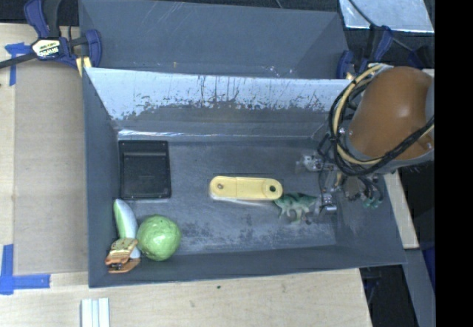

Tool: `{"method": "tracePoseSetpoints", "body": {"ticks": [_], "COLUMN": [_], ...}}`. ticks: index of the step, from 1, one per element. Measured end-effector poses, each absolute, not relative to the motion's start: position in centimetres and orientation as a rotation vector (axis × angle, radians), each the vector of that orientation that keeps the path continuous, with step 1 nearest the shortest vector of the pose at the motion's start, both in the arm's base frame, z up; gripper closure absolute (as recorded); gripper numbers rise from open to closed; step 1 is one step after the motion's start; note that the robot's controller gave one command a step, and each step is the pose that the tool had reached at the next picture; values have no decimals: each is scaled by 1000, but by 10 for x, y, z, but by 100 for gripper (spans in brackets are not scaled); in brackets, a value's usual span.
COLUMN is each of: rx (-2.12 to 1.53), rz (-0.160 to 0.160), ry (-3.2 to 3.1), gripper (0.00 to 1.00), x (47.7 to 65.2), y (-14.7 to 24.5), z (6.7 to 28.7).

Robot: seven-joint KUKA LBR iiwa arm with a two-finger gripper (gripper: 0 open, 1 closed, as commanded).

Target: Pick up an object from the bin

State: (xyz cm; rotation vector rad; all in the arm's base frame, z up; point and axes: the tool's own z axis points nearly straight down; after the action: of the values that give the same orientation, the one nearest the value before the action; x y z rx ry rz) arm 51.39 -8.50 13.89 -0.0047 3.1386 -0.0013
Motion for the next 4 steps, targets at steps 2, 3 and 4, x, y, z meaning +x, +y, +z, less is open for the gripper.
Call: {"method": "tracePoseSetpoints", "body": {"ticks": [2, 3, 4], "rx": [-160, 23, -90], "rz": [-2, -2, -3], "ry": [3136, 3130, 3132], "gripper": [0, 0, 100], "x": [486, 526, 518], "y": [-96, -90, -94], "z": [94, 86, 272]}}
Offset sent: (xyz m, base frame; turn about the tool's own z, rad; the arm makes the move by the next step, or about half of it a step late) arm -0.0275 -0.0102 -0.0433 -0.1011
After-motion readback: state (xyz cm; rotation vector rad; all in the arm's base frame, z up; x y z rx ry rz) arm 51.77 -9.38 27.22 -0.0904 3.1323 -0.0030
